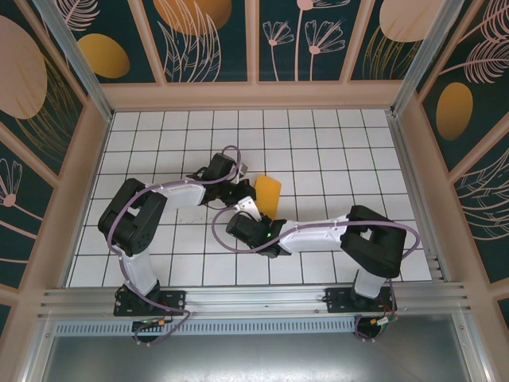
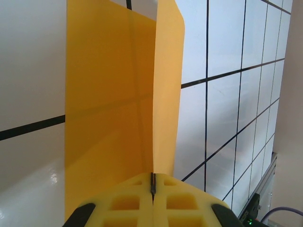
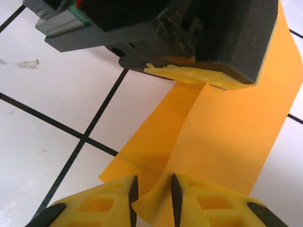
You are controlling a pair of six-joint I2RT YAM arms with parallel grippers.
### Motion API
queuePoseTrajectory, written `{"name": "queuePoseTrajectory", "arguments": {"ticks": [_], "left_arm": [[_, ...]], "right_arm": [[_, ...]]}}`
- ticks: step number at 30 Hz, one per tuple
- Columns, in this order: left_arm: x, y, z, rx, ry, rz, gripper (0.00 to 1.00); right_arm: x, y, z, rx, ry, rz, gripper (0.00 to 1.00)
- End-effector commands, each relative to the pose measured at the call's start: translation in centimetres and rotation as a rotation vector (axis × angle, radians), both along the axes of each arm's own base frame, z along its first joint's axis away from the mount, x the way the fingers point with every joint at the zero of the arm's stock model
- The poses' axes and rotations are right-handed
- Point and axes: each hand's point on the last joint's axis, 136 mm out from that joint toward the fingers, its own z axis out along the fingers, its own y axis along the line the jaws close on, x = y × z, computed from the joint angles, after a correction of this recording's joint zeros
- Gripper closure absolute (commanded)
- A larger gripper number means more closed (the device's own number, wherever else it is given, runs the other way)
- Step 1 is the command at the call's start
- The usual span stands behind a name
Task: Fold a paper plane with a square sheet of paper (pick it up from the middle)
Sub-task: Fold the triangle a second time at the center of the table.
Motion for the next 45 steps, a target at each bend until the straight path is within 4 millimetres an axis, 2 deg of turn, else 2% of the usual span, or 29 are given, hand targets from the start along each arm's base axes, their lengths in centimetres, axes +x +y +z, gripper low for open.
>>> {"name": "queuePoseTrajectory", "arguments": {"ticks": [1, 7, 10, 12, 13, 14, 16, 17, 18, 22, 26, 30, 36, 39, 40, 45], "left_arm": [[0.5, -0.2, 0.7, 0.006, -0.032, -0.013, 1.00], [0.9, -0.2, 1.7, 0.007, -0.056, -0.002, 0.98], [1.5, 0.4, 2.4, 0.034, -0.084, 0.037, 0.84], [1.9, 1.3, 3.0, 0.071, -0.113, 0.084, 0.73], [2.1, 1.9, 3.3, 0.092, -0.130, 0.115, 0.65], [2.2, 2.7, 2.9, 0.125, -0.128, 0.150, 0.60], [2.2, 4.0, 4.0, 0.150, -0.162, 0.205, 0.58], [2.2, 4.5, 4.4, 0.157, -0.173, 0.229, 0.52], [1.7, 5.3, 3.7, 0.179, -0.164, 0.250, 0.49], [0.2, 5.7, 3.9, 0.128, -0.161, 0.267, 0.55], [-1.5, 4.2, 4.0, 0.021, -0.143, 0.188, 0.66], [-2.9, 2.2, 3.3, 0.010, -0.128, 0.089, 0.74], [-4.3, -0.3, 1.2, 0.039, -0.088, 0.005, 0.86], [-4.5, -0.5, -0.1, 0.069, -0.070, 0.001, 0.87], [-4.7, -0.4, -1.3, 0.089, -0.046, -0.001, 0.88], [-5.1, 0.4, -3.2, 0.158, -0.022, 0.004, 0.90]], "right_arm": [[0.4, 0.0, 1.2, 0.035, -0.027, -0.037, 0.78], [0.5, -0.2, 2.3, 0.123, -0.009, -0.030, 0.94], [0.4, -0.1, 2.8, 0.203, 0.031, -0.004, 0.96], [0.2, 0.0, 2.9, 0.270, 0.077, 0.028, 0.98], [0.2, 0.1, 3.2, 0.313, 0.098, 0.047, 0.99], [0.2, 0.0, 3.4, 0.353, 0.114, 0.054, 0.99], [0.1, -0.1, 4.0, 0.430, 0.148, 0.084, 0.99], [0.1, -0.3, 4.2, 0.465, 0.162, 0.093, 1.00], [0.2, -0.7, 4.5, 0.488, 0.166, 0.092, 1.00], [0.4, -1.9, 5.5, 0.609, 0.208, 0.133, 0.99], [0.8, -3.4, 5.7, 0.690, 0.244, 0.134, 0.99], [1.2, -4.8, 5.1, 0.727, 0.274, 0.107, 0.99], [1.6, -6.0, 3.8, 0.750, 0.318, 0.056, 0.99], [2.0, -6.3, 3.1, 0.737, 0.330, 0.028, 0.99], [2.1, -6.4, 2.9, 0.732, 0.335, 0.019, 0.98], [2.7, -6.6, 2.0, 0.709, 0.349, -0.008, 0.98]]}}
